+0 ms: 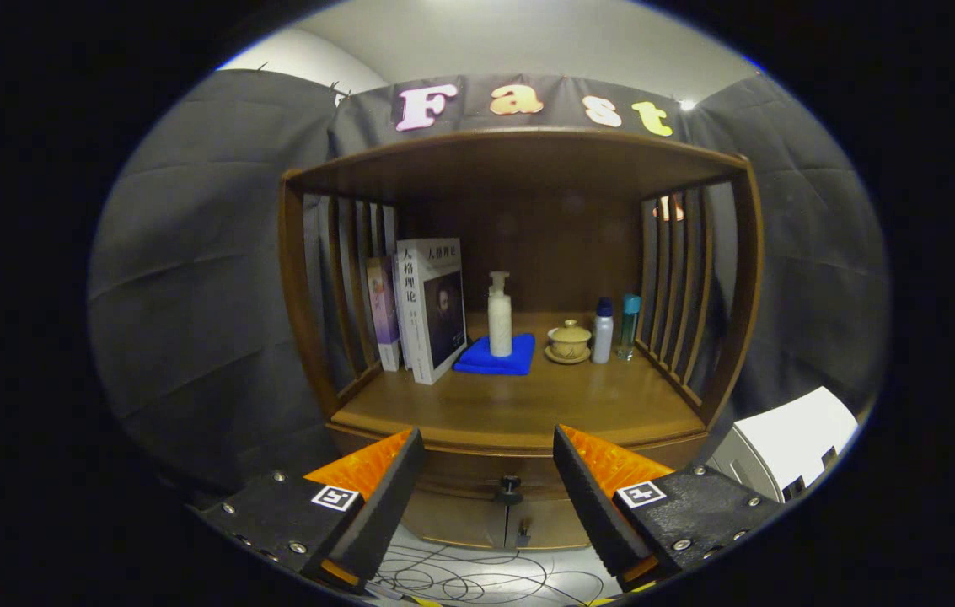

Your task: Pull open the drawer, take out the items inside it, and place them on the countertop above the cabinet.

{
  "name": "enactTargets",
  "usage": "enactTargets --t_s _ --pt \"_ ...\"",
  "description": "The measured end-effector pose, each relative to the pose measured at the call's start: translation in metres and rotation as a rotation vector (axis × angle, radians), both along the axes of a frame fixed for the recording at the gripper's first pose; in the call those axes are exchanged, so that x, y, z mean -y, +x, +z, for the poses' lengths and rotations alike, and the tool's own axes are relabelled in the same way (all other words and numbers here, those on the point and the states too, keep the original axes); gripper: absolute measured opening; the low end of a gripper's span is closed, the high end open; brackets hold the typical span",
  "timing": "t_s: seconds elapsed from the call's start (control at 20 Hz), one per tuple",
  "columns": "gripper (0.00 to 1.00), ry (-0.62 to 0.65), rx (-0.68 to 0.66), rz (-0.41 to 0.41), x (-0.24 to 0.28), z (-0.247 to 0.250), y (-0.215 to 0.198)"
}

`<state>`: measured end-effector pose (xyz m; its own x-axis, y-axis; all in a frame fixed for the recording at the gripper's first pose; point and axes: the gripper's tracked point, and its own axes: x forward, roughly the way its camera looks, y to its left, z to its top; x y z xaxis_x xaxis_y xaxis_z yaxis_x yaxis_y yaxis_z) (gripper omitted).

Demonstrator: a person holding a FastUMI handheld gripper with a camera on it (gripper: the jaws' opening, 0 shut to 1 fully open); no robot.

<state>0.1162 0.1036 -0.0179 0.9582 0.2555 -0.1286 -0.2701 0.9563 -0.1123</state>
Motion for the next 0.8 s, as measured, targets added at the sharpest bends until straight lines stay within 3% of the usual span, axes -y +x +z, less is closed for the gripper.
enactTargets --t_s 0.4,0.8 --pt "0.95 -0.043 -0.139 0.023 -0.014 -0.062 0.059" --pt "0.96 -0.042 -0.282 0.029 -0.023 -0.115 0.090"
